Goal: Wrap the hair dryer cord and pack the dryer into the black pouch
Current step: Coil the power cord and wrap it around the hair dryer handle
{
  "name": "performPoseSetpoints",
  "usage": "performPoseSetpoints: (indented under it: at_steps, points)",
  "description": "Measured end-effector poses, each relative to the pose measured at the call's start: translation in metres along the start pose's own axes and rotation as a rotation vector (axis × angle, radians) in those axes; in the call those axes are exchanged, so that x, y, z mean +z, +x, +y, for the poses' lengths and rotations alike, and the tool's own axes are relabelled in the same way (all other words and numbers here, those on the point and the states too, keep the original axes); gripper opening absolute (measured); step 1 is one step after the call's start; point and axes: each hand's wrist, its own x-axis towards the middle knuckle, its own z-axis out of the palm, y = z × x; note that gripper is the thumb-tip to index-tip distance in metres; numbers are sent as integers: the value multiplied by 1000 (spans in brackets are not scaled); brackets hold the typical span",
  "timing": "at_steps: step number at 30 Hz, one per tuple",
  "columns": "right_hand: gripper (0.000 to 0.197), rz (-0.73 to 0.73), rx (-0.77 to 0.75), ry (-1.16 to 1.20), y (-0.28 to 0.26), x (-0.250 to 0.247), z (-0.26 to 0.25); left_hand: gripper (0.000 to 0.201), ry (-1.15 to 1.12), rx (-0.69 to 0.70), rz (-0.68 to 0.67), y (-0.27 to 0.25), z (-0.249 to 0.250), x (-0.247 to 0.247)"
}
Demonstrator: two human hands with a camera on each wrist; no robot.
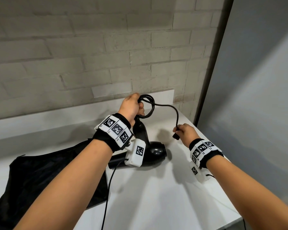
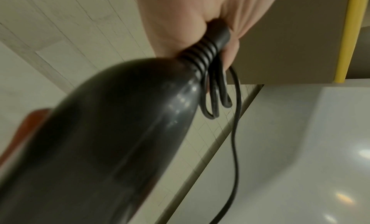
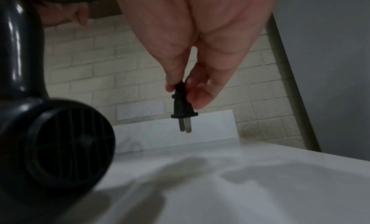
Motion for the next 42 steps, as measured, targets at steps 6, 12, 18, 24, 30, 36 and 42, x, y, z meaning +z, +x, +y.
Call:
performPoseSetpoints:
  at_steps: [6, 12, 18, 24, 30, 36, 42]
  points:
    - [17, 251, -259, 148, 5, -8, -44, 28, 39, 18, 2, 1, 0, 0]
    - [23, 463, -493, 479, -9, -17, -100, 27, 24, 31, -25, 2, -1, 0]
    - [16, 393, -586, 473, -15, -4, -118, 25, 16, 43, -54, 2, -2, 1]
    - [10, 370, -577, 287, -11, 14, -111, 27, 15, 31, -91, 1, -1, 0]
    - [9, 312, -517, 248, -7, 19, -109, 31, 70, 35, -139, 0, -1, 0]
    - [26, 311, -356, 287, 2, 21, -112, 33, 90, -16, -195, -2, 0, -3]
    - [51, 22, -312, 496, 4, 29, -117, 34, 113, -26, -180, -6, 1, -3]
